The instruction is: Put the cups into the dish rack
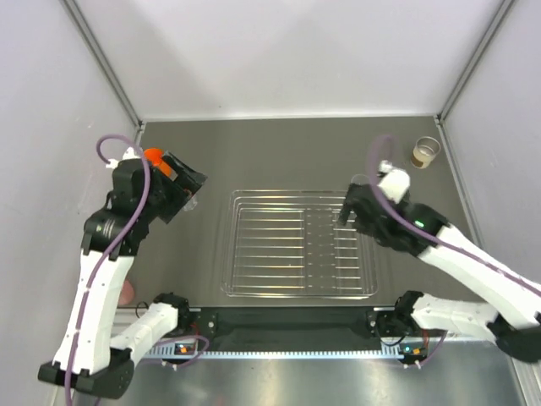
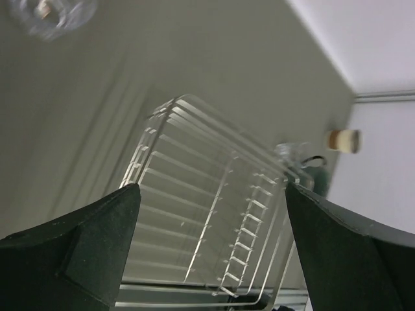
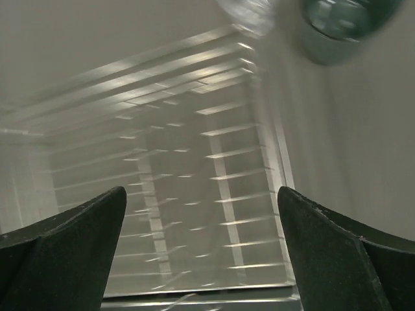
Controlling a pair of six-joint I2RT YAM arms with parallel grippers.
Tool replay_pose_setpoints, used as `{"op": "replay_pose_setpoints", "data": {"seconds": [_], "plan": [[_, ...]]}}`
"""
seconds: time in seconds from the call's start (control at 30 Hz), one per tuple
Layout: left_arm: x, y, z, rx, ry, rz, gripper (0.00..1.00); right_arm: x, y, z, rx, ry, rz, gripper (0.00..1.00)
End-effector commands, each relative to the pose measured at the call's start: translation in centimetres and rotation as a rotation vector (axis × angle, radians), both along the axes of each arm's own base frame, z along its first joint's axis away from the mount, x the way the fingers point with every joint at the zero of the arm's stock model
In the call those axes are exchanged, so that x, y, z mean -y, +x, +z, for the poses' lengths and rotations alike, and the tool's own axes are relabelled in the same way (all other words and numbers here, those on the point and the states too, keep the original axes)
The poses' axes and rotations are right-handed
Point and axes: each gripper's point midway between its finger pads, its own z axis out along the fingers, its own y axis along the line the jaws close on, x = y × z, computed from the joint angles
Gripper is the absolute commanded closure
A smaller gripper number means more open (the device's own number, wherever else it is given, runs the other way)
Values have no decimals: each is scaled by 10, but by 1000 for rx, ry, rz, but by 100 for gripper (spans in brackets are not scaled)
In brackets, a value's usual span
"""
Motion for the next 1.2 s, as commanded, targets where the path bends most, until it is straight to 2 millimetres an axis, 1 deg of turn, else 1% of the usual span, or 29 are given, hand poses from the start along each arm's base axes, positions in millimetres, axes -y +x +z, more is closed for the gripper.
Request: {"op": "replay_pose_setpoints", "data": {"seconds": [0.0,0.03,0.07,0.1,0.13,0.17,0.2,0.23,0.27,0.3,0.33,0.37,0.43,0.47,0.5,0.53,0.57,0.67,0.7,0.73,0.77,0.87,0.93,0.97,1.0,1.03,1.1,1.13,1.17], "plan": [[-18,-33,-40,-261,64,74,1,74,-48,-52,-363,-526,-21,0],[-8,-30,-39,-245,54,10,1,75,-51,-51,-382,-551,0,0],[-5,-26,-43,-242,60,-18,7,64,-53,-54,-397,-505,63,0],[3,-24,-40,-231,44,-63,11,57,-50,-51,-376,-507,149,0],[6,-19,-41,-229,55,-86,12,51,-45,-41,-326,-464,172,0],[11,-11,-45,-257,60,-109,17,36,-36,-23,-217,-348,197,0],[13,-7,-47,-272,70,-130,19,32,-30,-12,-164,-325,243,0],[17,2,-59,-329,97,-167,20,28,-25,7,-99,-263,244,0],[21,9,-51,-314,102,-195,21,20,-17,19,-62,-207,255,0],[24,15,-50,-312,117,-225,23,30,-5,24,-58,-216,238,0],[24,20,-49,-297,163,-272,24,32,1,28,-59,-203,236,0],[18,31,-48,-292,210,-258,24,42,14,18,-118,-199,189,0],[7,39,-49,-286,305,-256,22,50,28,-5,-218,-219,167,0],[3,42,-49,-301,337,-255,22,58,35,-12,-258,-187,144,0],[-4,46,-49,-305,373,-238,22,61,43,-17,-275,-180,134,0],[-5,48,-49,-300,400,-252,22,63,52,-15,-274,-164,120,0],[-6,50,-48,-296,414,-262,22,68,65,-22,-301,-135,97,0],[-8,53,-46,-263,464,-299,22,81,97,-20,-303,-129,24,0],[-8,55,-45,-252,475,-307,23,93,107,-20,-309,-122,-28,0],[-9,55,-42,-229,491,-323,23,97,125,-19,-304,-114,-51,0],[-8,55,-44,-222,495,-329,23,111,135,-18,-296,-117,-96,2],[-5,59,-42,-183,507,-358,22,133,168,-9,-257,-124,-189,5],[0,59,-42,-174,501,-395,22,146,187,-11,-250,-116,-227,6],[1,60,-43,-175,501,-401,22,165,193,-12,-254,-100,-280,8],[1,60,-43,-175,503,-403,22,172,201,-8,-241,-79,-311,9],[1,62,-41,-166,506,-403,22,179,209,-18,-261,-68,-330,10],[3,63,-40,-158,506,-417,23,201,220,-17,-242,-46,-408,14],[4,64,-40,-157,505,-421,23,210,223,-25,-258,-38,-438,18],[4,64,-40,-160,505,-420,23,223,223,-26,-254,-17,-488,19]]}}
